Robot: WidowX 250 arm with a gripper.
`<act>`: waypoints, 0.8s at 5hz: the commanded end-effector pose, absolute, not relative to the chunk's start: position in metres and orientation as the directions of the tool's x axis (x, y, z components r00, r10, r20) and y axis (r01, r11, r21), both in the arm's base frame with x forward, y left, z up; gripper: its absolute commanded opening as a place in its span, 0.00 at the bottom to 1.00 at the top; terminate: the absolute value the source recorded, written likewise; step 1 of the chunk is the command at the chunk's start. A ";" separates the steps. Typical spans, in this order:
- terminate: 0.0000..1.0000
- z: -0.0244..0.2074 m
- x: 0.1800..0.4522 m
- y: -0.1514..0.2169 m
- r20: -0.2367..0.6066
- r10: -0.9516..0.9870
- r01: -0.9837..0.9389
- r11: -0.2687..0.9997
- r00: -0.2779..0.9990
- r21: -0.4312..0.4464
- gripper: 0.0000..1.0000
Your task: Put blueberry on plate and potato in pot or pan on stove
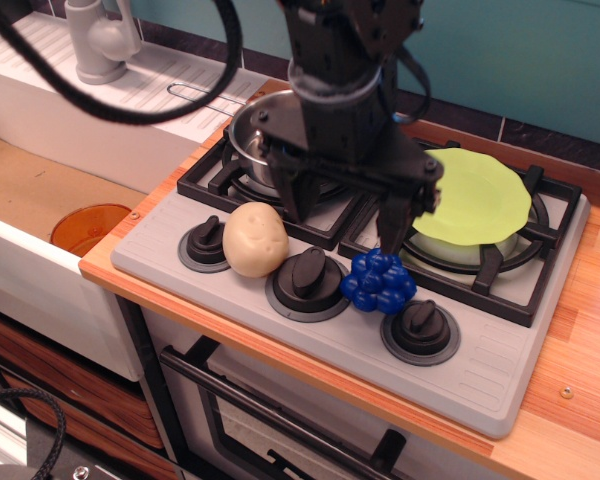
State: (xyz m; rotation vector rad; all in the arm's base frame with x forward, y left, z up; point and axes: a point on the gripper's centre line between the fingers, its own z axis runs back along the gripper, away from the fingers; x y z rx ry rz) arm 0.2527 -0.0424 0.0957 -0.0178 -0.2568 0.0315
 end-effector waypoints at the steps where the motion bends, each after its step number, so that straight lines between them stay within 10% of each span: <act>1: 0.00 0.080 0.258 -0.047 0.302 0.036 -0.029 0.999 0.952 -0.028 1.00; 4: 0.00 0.048 0.264 -0.052 0.359 0.041 -0.023 0.998 0.932 -0.056 1.00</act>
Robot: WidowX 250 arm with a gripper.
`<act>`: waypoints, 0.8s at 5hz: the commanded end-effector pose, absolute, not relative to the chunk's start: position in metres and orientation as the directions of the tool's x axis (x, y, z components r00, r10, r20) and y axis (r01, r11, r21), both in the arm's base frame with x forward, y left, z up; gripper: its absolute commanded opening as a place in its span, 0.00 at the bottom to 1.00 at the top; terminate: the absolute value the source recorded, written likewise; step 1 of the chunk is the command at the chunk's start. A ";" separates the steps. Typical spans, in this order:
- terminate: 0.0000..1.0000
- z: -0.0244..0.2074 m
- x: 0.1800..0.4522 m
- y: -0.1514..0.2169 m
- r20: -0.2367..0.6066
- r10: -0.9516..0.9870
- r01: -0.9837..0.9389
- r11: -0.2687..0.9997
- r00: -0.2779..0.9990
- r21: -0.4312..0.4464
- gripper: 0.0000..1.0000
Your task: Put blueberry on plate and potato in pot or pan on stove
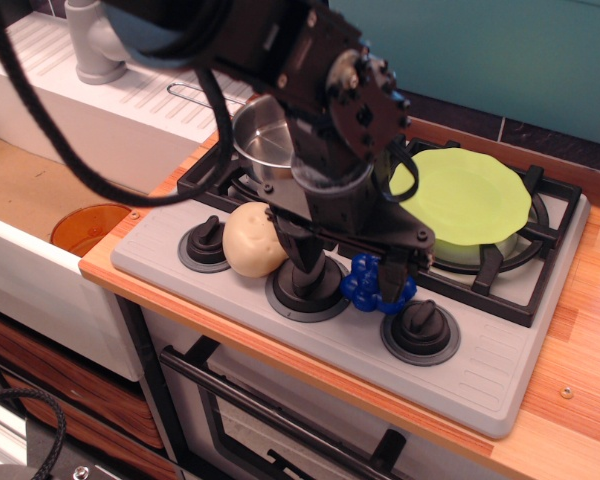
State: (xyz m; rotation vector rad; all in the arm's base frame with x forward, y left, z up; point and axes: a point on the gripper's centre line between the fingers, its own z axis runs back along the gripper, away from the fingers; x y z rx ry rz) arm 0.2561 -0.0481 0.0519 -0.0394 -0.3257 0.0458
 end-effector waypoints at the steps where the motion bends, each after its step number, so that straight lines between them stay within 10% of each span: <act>1: 0.00 0.038 0.269 -0.054 0.375 0.044 -0.021 0.998 0.926 -0.065 1.00; 2: 0.00 0.029 0.276 -0.055 0.382 0.026 -0.005 0.998 0.924 -0.056 1.00; 3: 0.00 0.027 0.281 -0.055 0.379 0.020 0.005 0.998 0.925 -0.067 0.00; 4: 0.00 0.035 0.280 -0.058 0.356 0.028 -0.007 0.998 0.934 -0.060 0.00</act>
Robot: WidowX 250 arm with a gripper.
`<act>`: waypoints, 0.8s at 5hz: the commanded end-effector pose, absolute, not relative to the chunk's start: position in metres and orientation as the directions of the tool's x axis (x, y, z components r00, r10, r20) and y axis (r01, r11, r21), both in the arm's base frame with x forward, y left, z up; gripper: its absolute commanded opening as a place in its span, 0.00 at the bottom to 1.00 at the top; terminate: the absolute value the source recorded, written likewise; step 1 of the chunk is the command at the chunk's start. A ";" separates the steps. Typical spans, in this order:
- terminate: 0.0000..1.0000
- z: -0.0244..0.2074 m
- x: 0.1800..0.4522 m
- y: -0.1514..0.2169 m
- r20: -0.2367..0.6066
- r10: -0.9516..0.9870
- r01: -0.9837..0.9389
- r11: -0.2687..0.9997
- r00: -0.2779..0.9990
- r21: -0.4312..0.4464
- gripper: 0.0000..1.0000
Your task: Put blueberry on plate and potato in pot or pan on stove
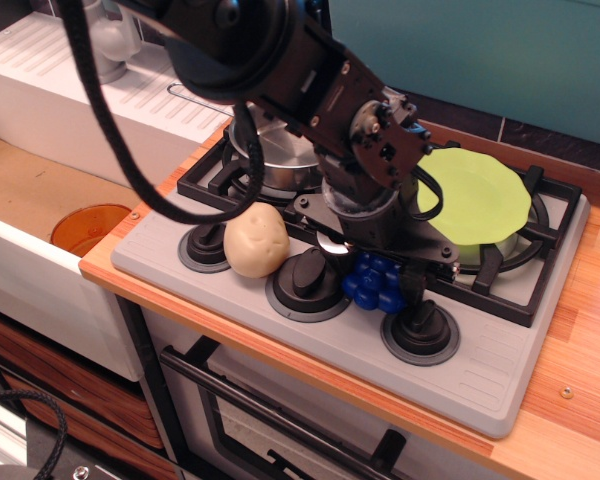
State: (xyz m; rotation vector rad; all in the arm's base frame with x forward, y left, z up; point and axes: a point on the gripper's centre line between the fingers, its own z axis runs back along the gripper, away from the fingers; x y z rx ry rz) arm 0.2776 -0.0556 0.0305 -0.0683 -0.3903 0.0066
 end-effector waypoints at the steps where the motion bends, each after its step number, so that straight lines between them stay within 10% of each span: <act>1: 0.00 0.053 0.274 -0.059 0.323 0.031 -0.017 0.999 0.946 -0.047 0.00; 4: 0.00 0.112 0.276 -0.065 0.220 0.045 -0.041 0.999 0.974 -0.024 0.00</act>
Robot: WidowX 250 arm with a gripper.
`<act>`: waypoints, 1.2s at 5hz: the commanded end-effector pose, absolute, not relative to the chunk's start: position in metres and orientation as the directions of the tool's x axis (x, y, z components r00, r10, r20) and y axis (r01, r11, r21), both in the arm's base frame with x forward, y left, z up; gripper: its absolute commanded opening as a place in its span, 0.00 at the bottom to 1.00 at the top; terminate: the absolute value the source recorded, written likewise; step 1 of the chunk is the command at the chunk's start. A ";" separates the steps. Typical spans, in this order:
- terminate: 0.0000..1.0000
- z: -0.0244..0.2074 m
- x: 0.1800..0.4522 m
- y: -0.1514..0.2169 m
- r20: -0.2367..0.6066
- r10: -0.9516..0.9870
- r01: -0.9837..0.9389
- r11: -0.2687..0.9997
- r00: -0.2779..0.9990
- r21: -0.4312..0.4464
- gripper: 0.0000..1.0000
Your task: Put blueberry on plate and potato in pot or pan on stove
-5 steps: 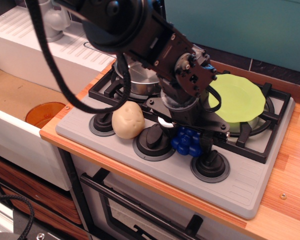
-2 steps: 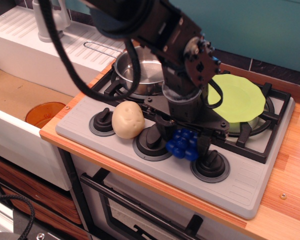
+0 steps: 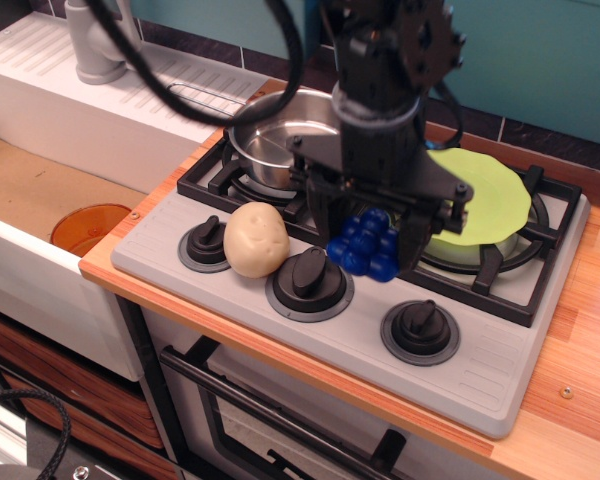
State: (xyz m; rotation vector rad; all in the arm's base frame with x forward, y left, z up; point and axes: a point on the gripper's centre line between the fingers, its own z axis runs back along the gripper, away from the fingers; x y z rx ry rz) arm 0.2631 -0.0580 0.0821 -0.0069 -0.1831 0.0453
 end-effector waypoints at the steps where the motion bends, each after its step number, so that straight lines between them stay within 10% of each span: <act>1: 0.00 0.123 0.290 -0.069 0.201 0.056 -0.050 0.998 0.978 -0.036 0.00; 6: 0.00 0.090 0.384 -0.058 0.282 -0.012 0.031 0.998 0.959 -0.061 0.00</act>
